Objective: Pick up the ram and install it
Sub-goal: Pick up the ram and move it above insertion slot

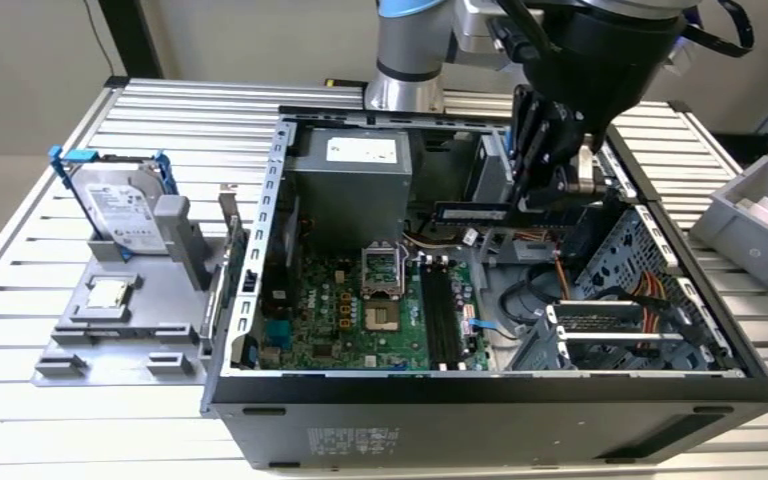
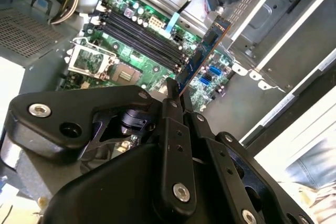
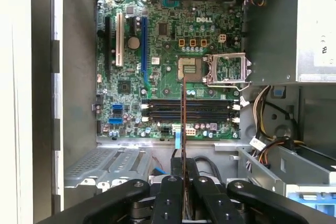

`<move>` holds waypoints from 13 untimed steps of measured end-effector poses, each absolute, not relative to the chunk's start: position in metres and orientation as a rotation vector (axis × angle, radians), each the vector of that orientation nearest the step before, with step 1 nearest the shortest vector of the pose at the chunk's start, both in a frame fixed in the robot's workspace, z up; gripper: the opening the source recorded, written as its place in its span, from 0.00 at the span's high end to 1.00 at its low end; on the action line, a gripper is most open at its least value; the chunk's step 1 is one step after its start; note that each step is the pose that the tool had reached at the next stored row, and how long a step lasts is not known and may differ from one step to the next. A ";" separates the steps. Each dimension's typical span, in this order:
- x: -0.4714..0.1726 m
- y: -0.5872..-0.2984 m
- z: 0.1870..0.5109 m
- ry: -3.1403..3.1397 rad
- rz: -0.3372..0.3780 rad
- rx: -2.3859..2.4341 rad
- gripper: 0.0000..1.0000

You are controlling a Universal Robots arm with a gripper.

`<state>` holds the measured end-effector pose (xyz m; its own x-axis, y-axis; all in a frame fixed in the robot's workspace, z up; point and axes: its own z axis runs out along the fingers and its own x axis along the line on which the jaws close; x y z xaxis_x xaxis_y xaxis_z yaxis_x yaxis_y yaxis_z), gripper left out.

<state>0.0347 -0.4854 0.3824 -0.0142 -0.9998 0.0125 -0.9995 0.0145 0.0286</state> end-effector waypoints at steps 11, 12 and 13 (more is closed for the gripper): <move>0.035 -0.465 0.381 -2.215 -0.018 2.187 1.00; 0.035 -0.464 0.381 -2.215 -0.018 2.187 1.00; 0.035 -0.462 0.381 -2.214 -0.018 2.187 1.00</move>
